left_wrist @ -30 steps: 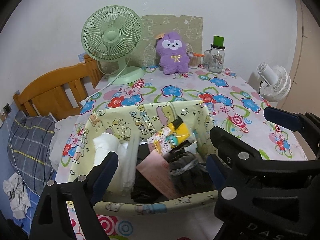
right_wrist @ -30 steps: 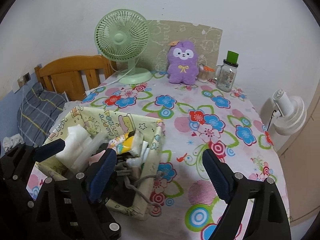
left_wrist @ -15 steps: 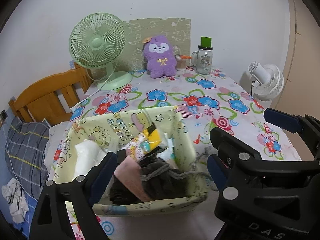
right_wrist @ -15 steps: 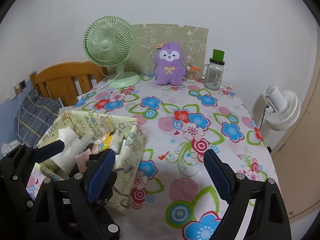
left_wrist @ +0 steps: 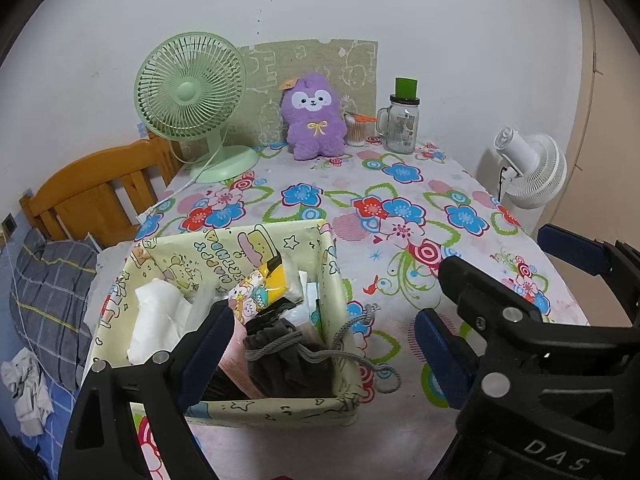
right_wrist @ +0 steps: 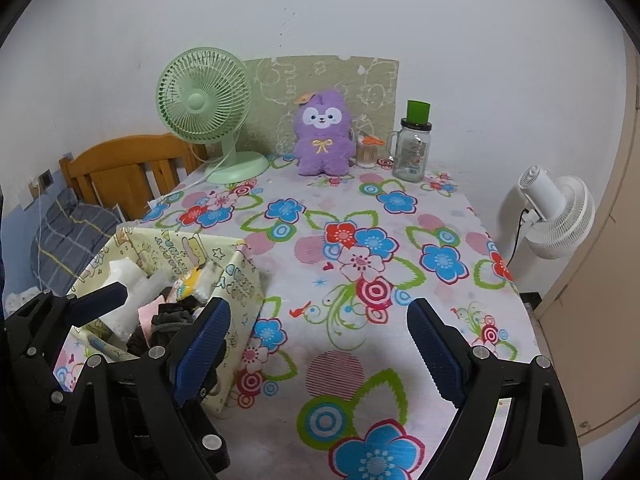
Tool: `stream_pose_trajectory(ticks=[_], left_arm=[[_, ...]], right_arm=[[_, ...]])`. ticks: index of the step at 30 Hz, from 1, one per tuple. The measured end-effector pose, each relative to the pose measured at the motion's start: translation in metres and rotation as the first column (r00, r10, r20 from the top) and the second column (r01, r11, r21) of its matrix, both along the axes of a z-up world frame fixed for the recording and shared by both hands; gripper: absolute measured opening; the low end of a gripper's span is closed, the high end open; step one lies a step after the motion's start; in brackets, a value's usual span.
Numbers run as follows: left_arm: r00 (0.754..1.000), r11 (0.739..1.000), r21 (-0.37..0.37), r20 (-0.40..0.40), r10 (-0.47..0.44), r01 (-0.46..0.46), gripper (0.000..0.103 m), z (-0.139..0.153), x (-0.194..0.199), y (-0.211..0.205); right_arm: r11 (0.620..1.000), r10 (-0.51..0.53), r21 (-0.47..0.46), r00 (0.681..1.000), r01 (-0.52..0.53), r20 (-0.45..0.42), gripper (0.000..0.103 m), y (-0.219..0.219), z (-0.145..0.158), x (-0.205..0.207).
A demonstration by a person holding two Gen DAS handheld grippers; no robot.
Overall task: Organize soft objects
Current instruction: 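Withdraw both tools up and away from the box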
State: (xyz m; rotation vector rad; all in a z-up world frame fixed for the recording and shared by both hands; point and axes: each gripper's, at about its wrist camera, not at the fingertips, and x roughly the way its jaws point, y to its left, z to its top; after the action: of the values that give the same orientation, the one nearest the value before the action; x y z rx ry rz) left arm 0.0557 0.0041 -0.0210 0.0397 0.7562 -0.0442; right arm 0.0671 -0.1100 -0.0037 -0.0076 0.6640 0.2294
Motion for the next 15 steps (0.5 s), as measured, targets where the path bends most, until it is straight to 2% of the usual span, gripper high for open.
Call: stream_pose_trajectory(ticks=[15], left_arm=[[0.998, 1.000, 0.012, 0.061, 0.011, -0.011, 0.094, 0.011, -0.017, -0.028]], right_arm=[[0.999, -0.015, 0.036, 0.999, 0.013, 0.051, 0.092, -0.034, 0.008, -0.018]])
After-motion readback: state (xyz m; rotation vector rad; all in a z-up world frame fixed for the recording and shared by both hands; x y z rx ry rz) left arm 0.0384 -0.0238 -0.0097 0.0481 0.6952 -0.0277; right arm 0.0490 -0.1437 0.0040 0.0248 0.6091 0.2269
